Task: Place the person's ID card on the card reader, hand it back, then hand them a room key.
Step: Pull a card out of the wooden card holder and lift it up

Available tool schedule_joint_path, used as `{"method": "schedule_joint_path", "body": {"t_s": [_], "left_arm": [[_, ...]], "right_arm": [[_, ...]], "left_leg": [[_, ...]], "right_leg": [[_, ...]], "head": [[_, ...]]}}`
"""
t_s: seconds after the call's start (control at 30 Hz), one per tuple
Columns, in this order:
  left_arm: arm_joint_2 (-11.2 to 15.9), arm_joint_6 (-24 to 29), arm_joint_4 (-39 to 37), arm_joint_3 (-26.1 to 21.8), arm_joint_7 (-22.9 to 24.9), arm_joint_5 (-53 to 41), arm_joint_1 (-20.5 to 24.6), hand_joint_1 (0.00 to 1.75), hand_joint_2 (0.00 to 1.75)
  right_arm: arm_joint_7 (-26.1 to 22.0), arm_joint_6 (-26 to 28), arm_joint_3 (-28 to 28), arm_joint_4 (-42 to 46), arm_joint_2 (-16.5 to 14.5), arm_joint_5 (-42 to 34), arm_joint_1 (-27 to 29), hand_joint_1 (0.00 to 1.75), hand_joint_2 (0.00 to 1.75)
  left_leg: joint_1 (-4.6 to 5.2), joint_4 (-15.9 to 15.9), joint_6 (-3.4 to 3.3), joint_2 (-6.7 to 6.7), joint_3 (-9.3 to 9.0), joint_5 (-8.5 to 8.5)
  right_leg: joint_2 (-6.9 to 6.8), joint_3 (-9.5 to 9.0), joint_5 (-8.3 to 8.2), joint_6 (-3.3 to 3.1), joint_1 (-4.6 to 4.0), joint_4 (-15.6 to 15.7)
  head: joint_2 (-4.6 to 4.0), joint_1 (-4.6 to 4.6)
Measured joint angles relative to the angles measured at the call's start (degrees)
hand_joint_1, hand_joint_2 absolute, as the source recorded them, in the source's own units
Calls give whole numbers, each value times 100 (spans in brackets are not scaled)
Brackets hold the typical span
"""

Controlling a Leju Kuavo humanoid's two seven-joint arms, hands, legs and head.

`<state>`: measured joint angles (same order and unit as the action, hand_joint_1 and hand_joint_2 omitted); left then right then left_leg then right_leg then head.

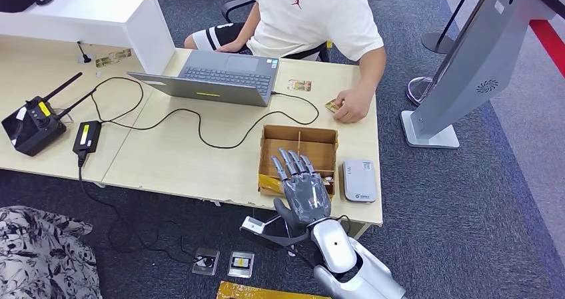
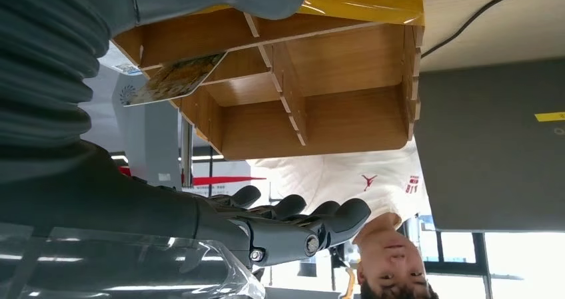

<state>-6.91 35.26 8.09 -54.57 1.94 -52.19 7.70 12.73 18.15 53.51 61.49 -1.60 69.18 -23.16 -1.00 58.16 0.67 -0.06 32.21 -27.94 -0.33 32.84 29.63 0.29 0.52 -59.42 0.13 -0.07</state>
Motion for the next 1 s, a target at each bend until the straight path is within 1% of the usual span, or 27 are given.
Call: {"method": "schedule_joint_path", "body": {"t_s": [0.6, 1.0], "left_arm": [[0, 4, -26, -88, 27, -48, 0, 0, 175], [0, 0, -26, -139, 22, -162, 0, 0, 175]], "right_arm": [[253, -46, -3, -323, -32, 123, -78, 0, 175], [461, -145, -11, -373, -6, 212, -78, 0, 175]], "left_leg": [[0, 0, 0, 0, -1, 0], [0, 0, 0, 1, -2, 0]], "right_leg": [[0, 0, 0, 0, 0, 0], [2, 1, 0, 0, 0, 0]], "head": [[0, 0], [0, 0]]}}
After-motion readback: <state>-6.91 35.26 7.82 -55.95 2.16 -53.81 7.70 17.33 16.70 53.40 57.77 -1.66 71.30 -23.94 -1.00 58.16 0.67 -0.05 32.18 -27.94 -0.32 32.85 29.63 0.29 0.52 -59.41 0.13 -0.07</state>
